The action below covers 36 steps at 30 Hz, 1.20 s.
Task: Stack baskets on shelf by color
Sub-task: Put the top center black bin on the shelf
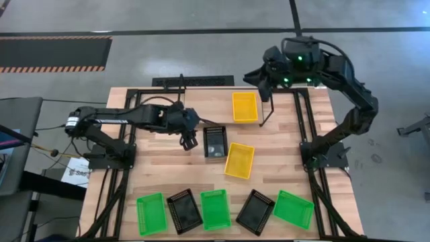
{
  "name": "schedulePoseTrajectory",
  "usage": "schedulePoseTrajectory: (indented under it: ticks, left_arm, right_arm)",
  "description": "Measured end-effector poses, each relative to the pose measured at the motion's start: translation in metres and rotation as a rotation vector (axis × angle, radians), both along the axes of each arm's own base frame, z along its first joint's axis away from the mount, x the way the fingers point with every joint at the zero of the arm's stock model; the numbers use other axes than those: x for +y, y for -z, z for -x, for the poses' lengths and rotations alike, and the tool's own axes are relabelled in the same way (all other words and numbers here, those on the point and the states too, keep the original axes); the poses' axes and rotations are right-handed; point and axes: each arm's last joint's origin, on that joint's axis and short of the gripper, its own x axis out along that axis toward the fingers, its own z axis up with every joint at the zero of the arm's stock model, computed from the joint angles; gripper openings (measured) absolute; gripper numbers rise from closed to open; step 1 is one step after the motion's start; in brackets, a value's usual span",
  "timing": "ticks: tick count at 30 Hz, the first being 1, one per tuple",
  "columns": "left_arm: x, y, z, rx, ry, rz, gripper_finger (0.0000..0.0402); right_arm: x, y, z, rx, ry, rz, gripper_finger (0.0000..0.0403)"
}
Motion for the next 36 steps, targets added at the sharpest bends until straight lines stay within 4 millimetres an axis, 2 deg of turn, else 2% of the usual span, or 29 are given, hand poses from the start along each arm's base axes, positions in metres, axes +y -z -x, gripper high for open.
schedulePoseTrajectory:
  ticks: [6, 10, 15, 19, 24, 36]
  left_arm:
    - [0.0, 0.049, -0.043, 0.095, 0.086, 0.141, 0.0189]
    - [-0.006, 0.075, -0.064, 0.153, 0.165, 0.235, 0.0189]
    - [-0.019, 0.098, -0.076, 0.212, 0.267, 0.299, 0.0189]
    - [-0.026, 0.104, -0.08, 0.22, 0.294, 0.314, 0.0189]
    - [-0.029, 0.11, -0.084, 0.23, 0.322, 0.234, 0.0189]
    - [-0.028, 0.139, -0.091, 0.317, 0.358, 0.153, 0.0189]
  right_arm:
    - [0.024, -0.01, 0.002, -0.019, -0.124, 0.071, 0.0098]
    - [0.027, -0.017, 0.009, -0.03, -0.139, 0.1, 0.0098]
    - [0.023, -0.017, 0.017, 0.008, -0.117, 0.094, 0.0098]
    - [0.017, -0.016, 0.02, 0.032, -0.09, 0.087, 0.0098]
    - [0.012, -0.015, 0.021, 0.044, -0.068, 0.083, 0.0098]
    - [0.019, -0.014, 0.019, 0.039, -0.092, 0.067, 0.0098]
